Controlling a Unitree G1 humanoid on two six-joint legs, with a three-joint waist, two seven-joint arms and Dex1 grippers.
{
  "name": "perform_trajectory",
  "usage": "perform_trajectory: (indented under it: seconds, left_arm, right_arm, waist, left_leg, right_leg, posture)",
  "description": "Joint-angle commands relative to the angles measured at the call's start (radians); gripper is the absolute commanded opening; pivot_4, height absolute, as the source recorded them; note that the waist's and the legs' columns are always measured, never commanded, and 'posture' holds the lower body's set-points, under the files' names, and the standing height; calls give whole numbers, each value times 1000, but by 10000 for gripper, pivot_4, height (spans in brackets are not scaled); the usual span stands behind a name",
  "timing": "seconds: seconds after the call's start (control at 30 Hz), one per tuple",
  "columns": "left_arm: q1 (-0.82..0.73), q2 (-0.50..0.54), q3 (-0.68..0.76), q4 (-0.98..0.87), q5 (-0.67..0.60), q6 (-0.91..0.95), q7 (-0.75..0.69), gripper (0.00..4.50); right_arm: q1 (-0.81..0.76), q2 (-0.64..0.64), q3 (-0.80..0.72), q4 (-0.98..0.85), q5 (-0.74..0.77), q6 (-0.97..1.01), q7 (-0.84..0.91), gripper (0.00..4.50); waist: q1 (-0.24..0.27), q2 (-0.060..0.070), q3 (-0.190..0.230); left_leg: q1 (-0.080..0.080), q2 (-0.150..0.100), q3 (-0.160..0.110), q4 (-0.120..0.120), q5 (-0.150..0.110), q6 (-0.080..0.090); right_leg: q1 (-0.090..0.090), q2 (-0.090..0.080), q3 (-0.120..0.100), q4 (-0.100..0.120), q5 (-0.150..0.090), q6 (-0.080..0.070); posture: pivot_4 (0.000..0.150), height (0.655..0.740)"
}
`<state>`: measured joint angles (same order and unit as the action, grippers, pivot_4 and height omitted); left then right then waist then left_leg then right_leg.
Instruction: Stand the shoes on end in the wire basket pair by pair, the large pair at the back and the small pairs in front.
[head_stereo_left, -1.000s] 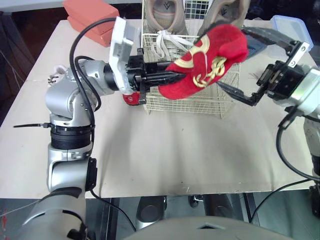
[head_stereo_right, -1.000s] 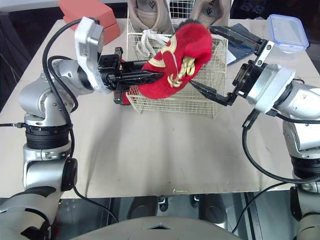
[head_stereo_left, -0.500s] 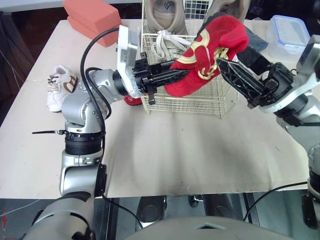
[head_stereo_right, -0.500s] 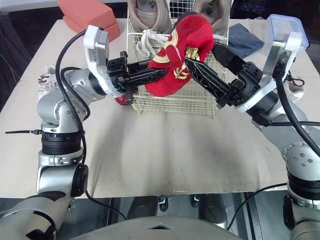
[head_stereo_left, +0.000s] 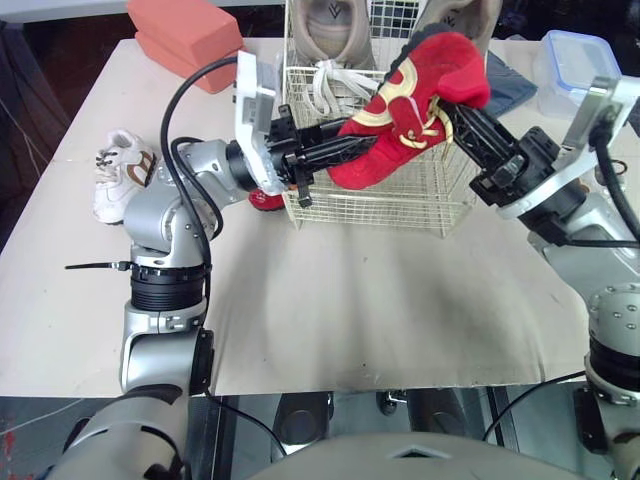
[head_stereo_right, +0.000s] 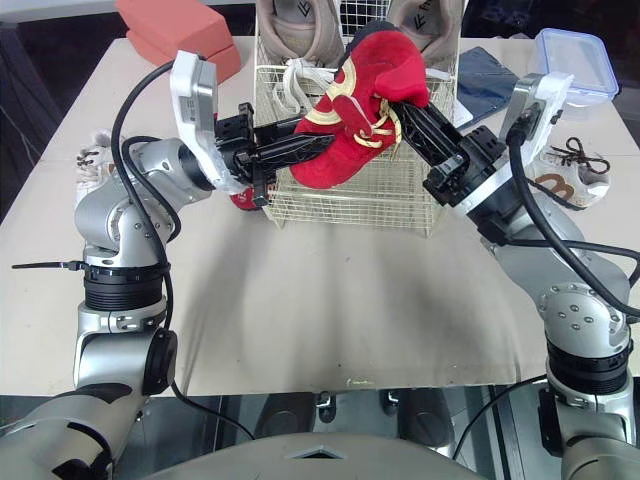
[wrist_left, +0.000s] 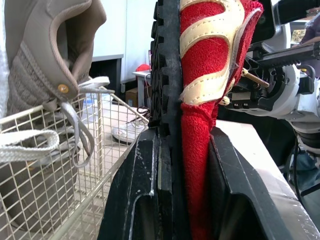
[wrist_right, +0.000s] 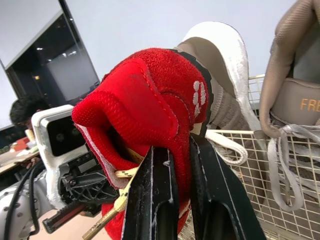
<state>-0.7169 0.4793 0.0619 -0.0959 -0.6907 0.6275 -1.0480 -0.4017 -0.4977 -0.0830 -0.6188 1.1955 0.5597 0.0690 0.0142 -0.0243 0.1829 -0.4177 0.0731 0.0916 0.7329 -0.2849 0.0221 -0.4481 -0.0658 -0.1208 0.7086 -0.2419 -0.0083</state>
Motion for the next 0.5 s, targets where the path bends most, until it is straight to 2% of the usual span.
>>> perform_trajectory:
  seconds: [0.03, 0.07, 0.2, 0.27, 0.5]
  left_arm:
    - [-29, 11, -19, -37, -24, 30, -8, 15613]
    - [-27, 14, -21, -40, -21, 32, -11, 18704]
    - [-31, 9, -16, -29, 43, -66, 14, 37541]
    - [-36, 25, -9, -34, 54, -86, 14, 44616]
    - [-11, 152, 16, -158, 31, -26, 20, 44616]
  right_arm:
    - [-36, 14, -1, -37, -8, 1, -4, 0]
    - [-39, 16, -5, -38, -12, 4, -7, 0]
    - [-53, 5, -32, -42, -15, 13, -7, 0]
    - [-66, -6, -58, -41, -13, 11, -15, 0]
    - [-154, -50, -148, -29, -6, 12, -97, 0]
  waist:
    - [0, 0, 0]
    - [0, 0, 0]
    - [0, 0, 0]
    - [0, 0, 0]
    - [-1, 0, 0]
  left_leg:
    - [0, 0, 0, 0, 0, 0]
    - [0, 0, 0, 0, 0, 0]
    - [0, 0, 0, 0, 0, 0]
    - [0, 0, 0, -1, 0, 0]
    - [0, 0, 1, -4, 0, 0]
  right_leg:
    - [0, 0, 0, 0, 0, 0]
    - [0, 0, 0, 0, 0, 0]
    - [0, 0, 0, 0, 0, 0]
    - [0, 0, 0, -1, 0, 0]
    - [-1, 1, 0, -3, 0, 0]
  posture:
    - [1500, 6860]
    - [1500, 6860]
    - [1500, 6860]
    - [1500, 6860]
    - [1500, 6860]
